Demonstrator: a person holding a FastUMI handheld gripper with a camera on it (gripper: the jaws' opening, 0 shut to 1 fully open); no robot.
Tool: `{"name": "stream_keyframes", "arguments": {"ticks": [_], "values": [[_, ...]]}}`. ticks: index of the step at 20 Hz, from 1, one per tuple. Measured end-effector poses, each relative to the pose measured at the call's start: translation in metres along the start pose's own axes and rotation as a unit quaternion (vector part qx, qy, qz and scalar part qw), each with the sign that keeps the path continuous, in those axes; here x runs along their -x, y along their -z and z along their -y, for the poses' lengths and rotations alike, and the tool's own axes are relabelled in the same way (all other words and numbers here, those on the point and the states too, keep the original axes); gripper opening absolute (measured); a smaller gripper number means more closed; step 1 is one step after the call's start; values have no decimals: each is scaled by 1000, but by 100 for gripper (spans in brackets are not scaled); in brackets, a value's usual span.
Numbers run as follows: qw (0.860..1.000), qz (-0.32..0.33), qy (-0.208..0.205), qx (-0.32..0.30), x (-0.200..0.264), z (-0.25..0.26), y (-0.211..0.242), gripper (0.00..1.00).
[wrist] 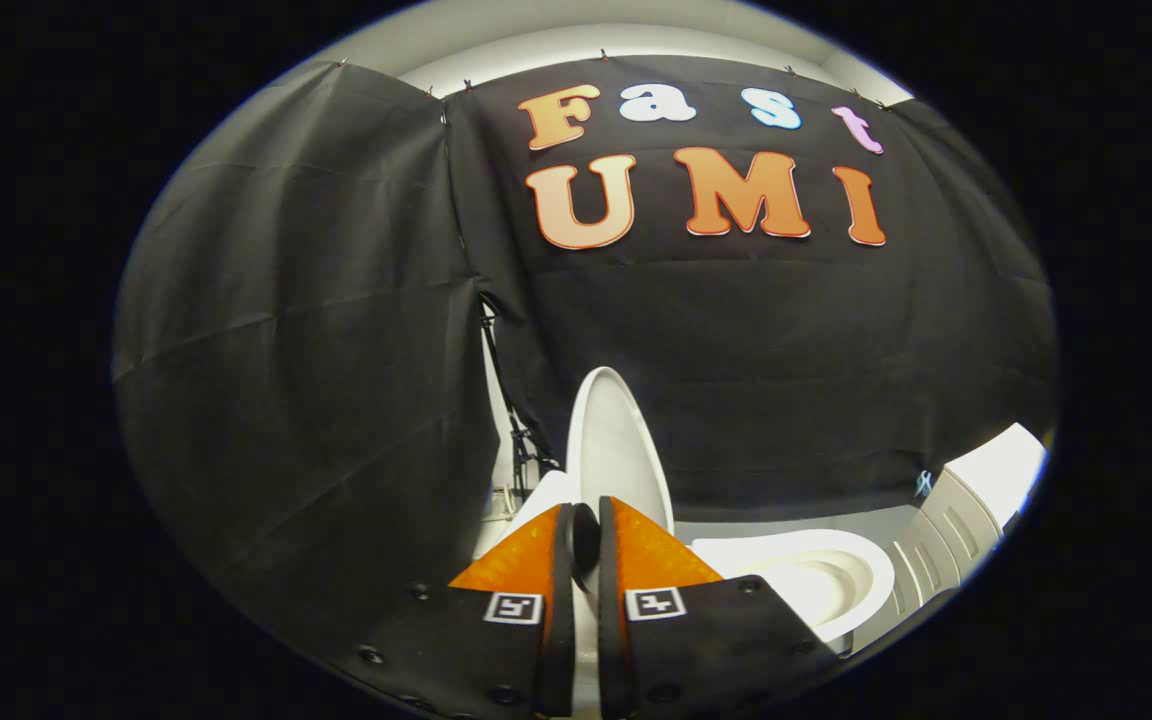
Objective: Open the toilet lid.
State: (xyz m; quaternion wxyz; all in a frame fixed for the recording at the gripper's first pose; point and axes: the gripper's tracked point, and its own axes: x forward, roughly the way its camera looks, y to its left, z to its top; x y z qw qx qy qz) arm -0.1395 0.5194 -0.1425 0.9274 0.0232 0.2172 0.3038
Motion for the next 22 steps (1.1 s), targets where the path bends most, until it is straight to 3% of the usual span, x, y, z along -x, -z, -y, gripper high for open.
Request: {"name": "stream_keyframes", "arguments": {"ticks": [2, 3, 10, 22], "values": [[1000, -1, -1, -2, 2, -1, 0, 32], [1000, 3, 3, 0, 4, 1, -3, 32], [998, 62, 23, -14, 26, 27, -48, 100], [993, 96, 73, -16, 52, 106, -94, 99]]}}
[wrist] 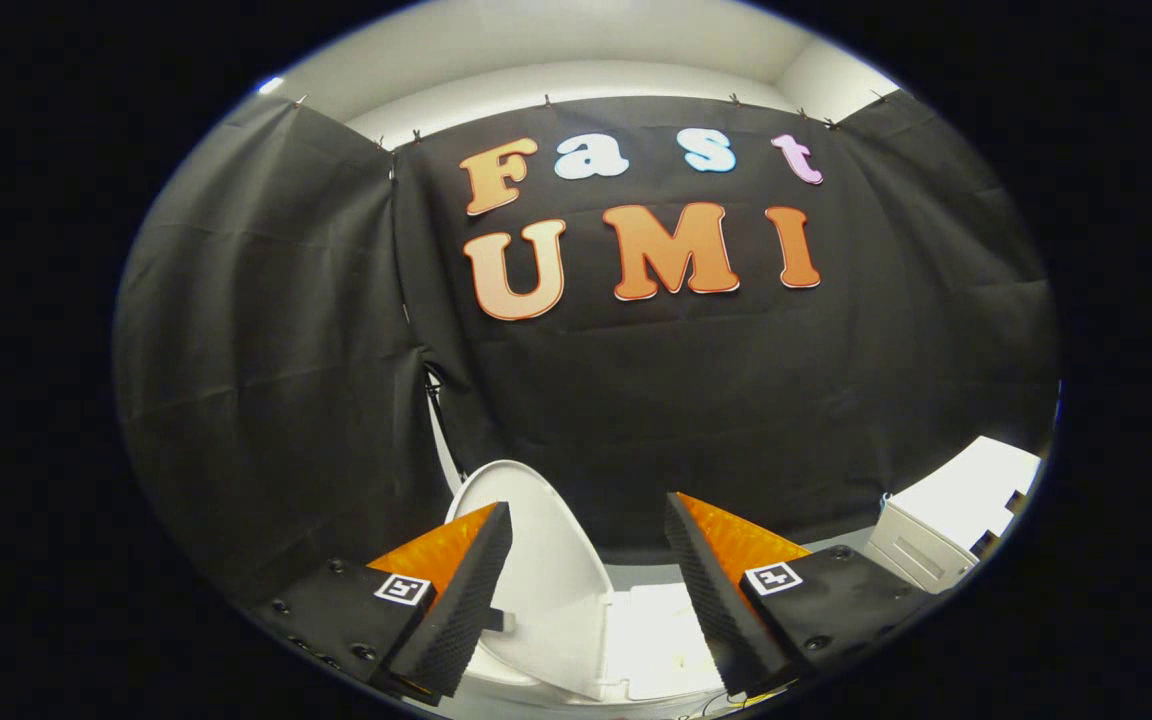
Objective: Open the toilet lid.
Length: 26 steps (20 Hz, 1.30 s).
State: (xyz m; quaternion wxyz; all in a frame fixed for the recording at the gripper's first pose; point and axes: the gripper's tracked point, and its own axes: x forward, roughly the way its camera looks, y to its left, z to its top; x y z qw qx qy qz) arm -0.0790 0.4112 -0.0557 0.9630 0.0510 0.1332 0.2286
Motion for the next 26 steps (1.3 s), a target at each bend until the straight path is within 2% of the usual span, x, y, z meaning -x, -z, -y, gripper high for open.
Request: {"name": "stream_keyframes", "arguments": {"ticks": [5, 26], "values": [[1000, 4, 17, 7, -1, 18, -7, 99], [1000, 3, 27, 10, 2, 27, -4, 98]]}}
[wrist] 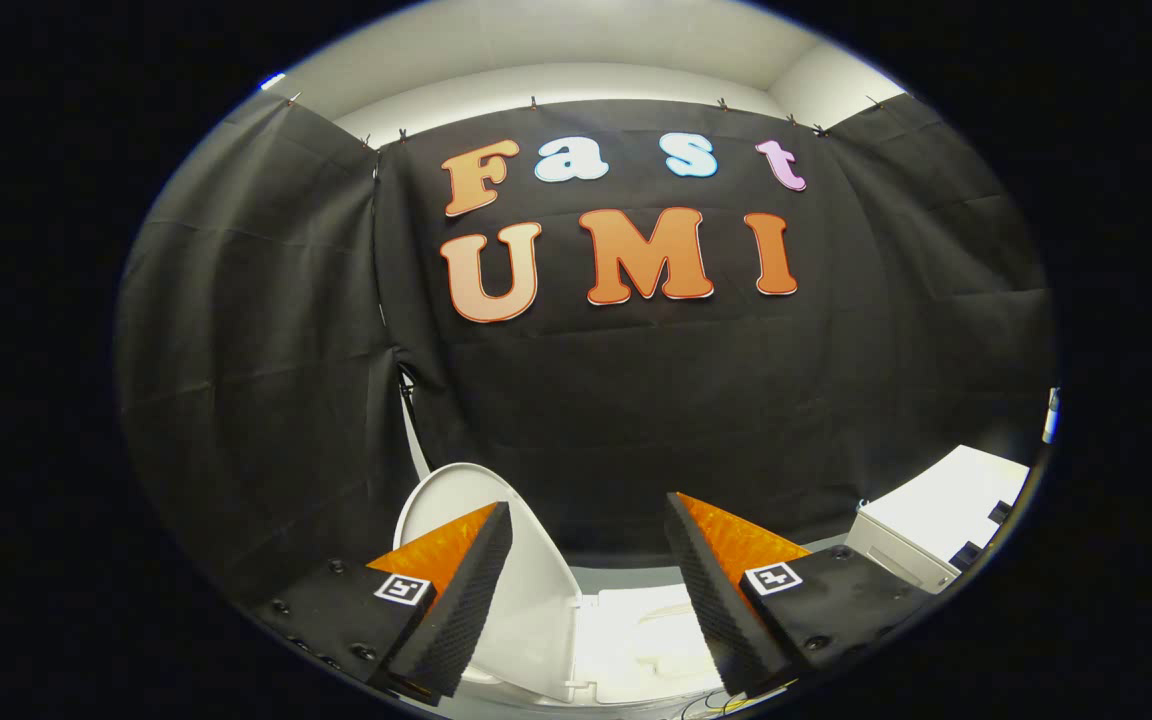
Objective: Open the toilet lid.
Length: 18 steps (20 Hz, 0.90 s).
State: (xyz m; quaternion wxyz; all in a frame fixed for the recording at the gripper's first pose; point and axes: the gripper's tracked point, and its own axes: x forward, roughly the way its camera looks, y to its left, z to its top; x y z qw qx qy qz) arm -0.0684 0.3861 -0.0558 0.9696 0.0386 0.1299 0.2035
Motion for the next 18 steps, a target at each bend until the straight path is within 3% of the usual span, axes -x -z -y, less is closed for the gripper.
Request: {"name": "stream_keyframes", "arguments": {"ticks": [18], "values": [[1000, -5, 11, -4, 1, 6, 5, 98]]}}
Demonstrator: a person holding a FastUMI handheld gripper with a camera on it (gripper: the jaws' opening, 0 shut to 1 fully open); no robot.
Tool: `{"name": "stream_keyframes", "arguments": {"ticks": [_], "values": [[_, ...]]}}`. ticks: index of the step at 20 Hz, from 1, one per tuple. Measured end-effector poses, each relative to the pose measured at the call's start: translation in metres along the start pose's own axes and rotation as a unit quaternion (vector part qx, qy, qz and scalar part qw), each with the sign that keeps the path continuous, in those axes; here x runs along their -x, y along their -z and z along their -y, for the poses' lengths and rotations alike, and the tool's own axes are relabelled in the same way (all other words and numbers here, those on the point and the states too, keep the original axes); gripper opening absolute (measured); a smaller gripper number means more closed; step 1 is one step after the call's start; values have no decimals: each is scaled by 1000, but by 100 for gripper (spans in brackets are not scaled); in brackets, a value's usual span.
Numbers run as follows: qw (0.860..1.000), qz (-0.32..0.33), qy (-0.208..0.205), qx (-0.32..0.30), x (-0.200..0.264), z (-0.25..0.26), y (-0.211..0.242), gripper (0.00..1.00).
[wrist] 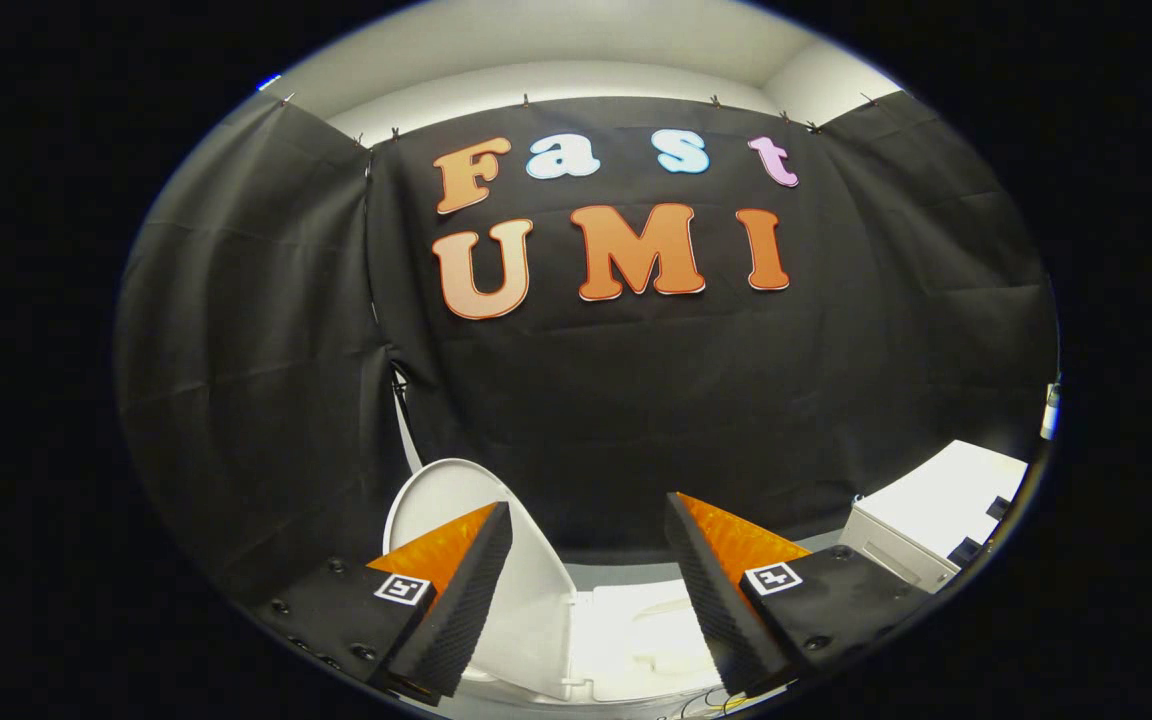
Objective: Open the toilet lid.
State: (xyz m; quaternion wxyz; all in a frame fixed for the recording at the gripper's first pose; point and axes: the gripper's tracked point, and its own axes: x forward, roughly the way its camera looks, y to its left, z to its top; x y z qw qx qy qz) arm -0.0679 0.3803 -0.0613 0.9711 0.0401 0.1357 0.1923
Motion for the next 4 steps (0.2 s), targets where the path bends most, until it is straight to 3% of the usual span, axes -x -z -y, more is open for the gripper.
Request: {"name": "stream_keyframes", "arguments": {"ticks": [4], "values": [[1000, -1, 1, 1, 0, 2, 1, 98]]}}
